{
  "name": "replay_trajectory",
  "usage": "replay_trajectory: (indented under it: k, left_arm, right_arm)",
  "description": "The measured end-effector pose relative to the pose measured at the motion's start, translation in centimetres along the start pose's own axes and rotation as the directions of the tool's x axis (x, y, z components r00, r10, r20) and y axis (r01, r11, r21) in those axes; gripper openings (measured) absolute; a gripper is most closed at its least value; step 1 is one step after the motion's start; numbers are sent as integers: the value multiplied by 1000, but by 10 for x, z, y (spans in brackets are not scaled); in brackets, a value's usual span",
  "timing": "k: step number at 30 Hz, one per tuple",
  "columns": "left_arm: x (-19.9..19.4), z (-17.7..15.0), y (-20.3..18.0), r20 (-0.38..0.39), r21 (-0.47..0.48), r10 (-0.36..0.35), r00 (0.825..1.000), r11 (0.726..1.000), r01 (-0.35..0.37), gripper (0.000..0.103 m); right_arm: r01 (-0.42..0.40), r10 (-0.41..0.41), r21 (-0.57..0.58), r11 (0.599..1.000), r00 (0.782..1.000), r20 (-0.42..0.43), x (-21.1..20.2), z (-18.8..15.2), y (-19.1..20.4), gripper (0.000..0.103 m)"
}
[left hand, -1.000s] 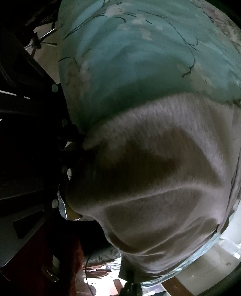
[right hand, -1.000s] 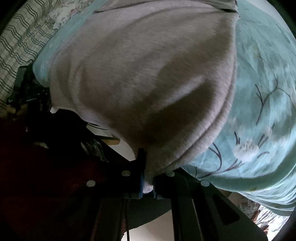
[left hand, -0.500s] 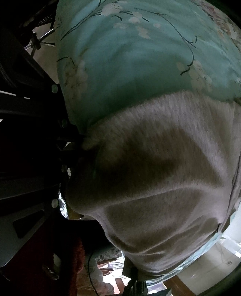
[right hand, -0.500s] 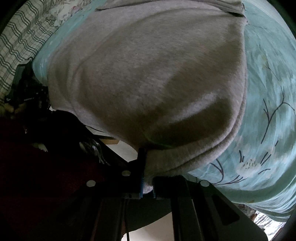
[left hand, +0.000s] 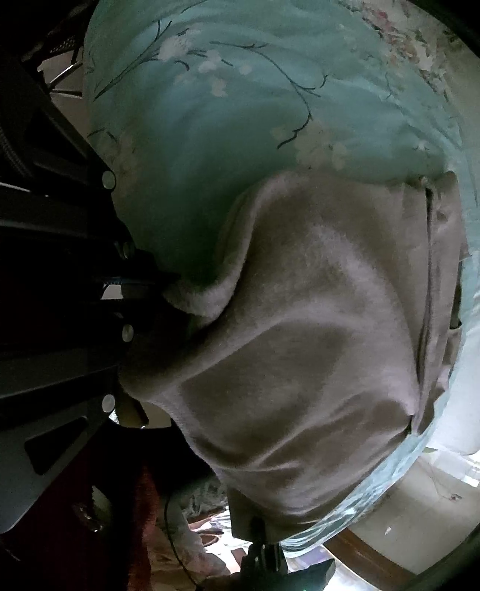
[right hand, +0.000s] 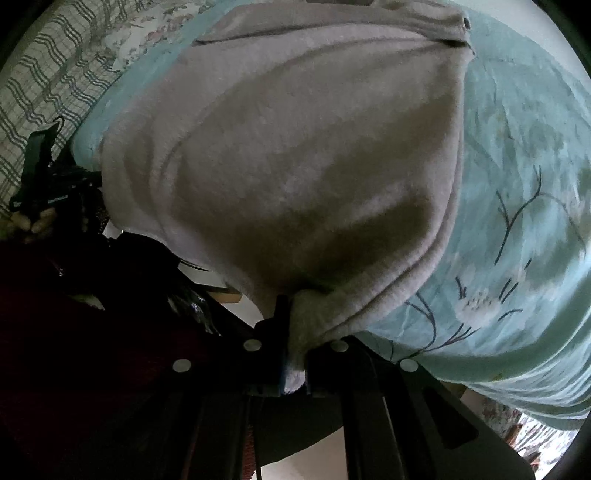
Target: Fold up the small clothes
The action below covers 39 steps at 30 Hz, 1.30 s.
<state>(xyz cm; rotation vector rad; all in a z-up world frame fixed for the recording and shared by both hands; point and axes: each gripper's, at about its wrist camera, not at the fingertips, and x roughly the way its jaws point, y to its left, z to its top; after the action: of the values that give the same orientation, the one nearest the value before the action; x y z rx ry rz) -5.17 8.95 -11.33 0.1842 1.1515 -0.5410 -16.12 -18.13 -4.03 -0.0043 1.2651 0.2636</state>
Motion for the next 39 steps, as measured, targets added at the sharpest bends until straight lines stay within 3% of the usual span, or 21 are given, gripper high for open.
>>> replay_trajectory:
  k: [10, 25, 33, 39]
  left_arm:
    - [-18, -2, 9, 61, -51, 21, 998, 999, -18, 3]
    - [-51, 33, 2, 174, -56, -30, 984, 998, 41, 3]
    - [-69, 80, 14, 284, -83, -21, 959, 995, 47, 3]
    - [-82, 130, 31, 388, -124, 25, 921, 992, 26, 1]
  right_arm:
    - [-53, 53, 1, 999, 996, 68, -40, 7, -13, 8]
    - [-89, 81, 30, 996, 975, 206, -79, 33, -21, 8]
    - [-90, 44, 119, 989, 937, 347, -107, 64, -48, 8]
    - [-111, 16, 188, 976, 895, 446, -122, 109, -79, 8]
